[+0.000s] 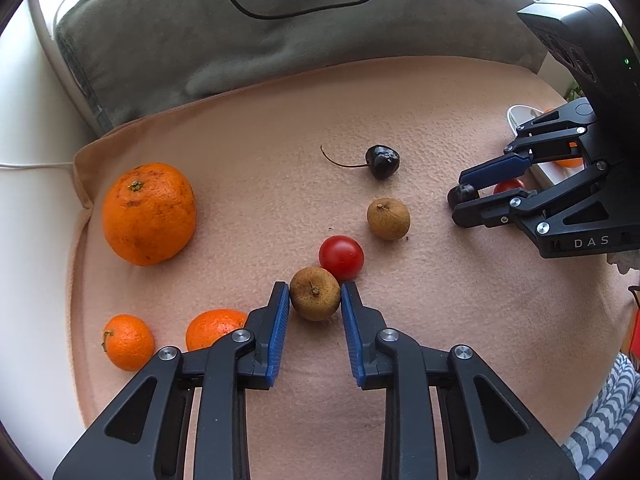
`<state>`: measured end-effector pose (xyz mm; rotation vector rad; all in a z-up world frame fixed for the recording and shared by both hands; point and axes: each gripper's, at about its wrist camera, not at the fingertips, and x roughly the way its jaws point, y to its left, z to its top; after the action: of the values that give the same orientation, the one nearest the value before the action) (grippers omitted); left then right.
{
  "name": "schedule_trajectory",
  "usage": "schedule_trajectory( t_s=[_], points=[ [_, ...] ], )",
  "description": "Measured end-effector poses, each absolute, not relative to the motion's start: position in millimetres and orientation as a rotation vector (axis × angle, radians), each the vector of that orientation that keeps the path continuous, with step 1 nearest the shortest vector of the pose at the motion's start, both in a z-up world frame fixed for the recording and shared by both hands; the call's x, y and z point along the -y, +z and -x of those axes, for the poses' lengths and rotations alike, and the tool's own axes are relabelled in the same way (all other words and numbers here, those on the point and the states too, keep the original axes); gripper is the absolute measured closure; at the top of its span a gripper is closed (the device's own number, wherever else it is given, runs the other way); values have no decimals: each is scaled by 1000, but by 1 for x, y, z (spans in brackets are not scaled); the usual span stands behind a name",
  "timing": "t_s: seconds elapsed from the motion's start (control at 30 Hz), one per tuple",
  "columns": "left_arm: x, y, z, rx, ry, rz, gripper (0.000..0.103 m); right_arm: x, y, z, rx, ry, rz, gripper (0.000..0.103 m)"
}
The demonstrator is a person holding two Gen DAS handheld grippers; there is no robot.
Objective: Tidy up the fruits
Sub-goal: 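Grasp a dark cherry with the right gripper while the left grasps a brown kiwi, then carry cherry and kiwi over the plate and open both grippers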
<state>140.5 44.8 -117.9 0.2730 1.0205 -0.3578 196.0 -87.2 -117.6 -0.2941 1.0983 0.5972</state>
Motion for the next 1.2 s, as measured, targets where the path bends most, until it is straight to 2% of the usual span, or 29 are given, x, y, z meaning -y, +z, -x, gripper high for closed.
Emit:
schedule_trajectory(
  t_s=[0.13,0.53,1.2],
  points=[
    [-44,-117,-139,-1015,-355,-265,78,87,-117,-194,-1093,594,295,77],
    [-51,-107,-131,-986,-341,-213,78,90,-109,-188,-1065,599,257,78],
    [-29,-63,-94,-873,-406,-138,78,147,-59,-144,-950,577,138,78]
  ],
)
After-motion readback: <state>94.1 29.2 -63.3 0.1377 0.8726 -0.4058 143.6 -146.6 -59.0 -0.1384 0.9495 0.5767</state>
